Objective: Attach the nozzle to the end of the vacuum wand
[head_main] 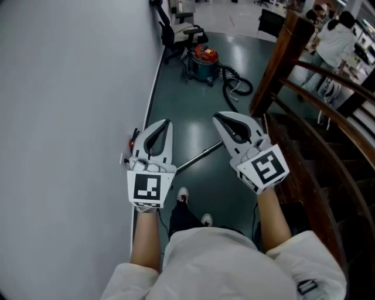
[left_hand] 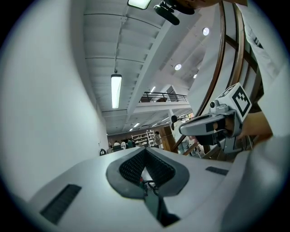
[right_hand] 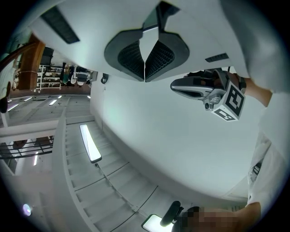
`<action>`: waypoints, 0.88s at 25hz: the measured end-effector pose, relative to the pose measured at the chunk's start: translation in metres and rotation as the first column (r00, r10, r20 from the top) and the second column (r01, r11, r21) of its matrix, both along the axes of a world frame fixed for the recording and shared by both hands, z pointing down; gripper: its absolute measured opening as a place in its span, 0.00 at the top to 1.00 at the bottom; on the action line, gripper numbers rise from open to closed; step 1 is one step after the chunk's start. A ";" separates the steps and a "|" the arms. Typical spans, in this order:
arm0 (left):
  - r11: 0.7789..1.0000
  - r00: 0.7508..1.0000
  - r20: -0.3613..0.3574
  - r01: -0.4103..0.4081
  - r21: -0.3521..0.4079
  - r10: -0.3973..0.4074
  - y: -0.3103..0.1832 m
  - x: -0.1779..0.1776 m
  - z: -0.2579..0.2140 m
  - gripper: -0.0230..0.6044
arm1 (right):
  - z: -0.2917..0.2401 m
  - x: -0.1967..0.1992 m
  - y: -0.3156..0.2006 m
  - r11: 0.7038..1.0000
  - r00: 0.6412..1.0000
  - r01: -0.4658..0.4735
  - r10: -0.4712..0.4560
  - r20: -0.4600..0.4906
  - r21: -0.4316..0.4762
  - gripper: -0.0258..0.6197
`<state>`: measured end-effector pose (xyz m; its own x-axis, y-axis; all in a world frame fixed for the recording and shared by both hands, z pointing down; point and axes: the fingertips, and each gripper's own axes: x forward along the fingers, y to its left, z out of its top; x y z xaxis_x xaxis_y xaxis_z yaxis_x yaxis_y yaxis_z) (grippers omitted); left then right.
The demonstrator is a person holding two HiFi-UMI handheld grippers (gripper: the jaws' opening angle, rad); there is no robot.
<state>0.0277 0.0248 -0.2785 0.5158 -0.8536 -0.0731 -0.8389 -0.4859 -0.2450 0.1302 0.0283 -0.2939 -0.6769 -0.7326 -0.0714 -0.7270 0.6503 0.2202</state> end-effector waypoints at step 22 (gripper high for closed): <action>0.999 1.000 -0.017 -0.002 0.049 0.002 0.052 0.019 -0.031 0.96 | -0.012 0.018 0.043 1.000 1.000 -0.010 0.010 -0.018 0.017 0.92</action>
<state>0.0469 0.0771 -0.3094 0.5158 -0.8477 -0.1237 -0.8421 -0.4753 -0.2548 0.1481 0.0718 -0.3055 -0.6710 -0.7380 -0.0710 -0.7291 0.6393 0.2443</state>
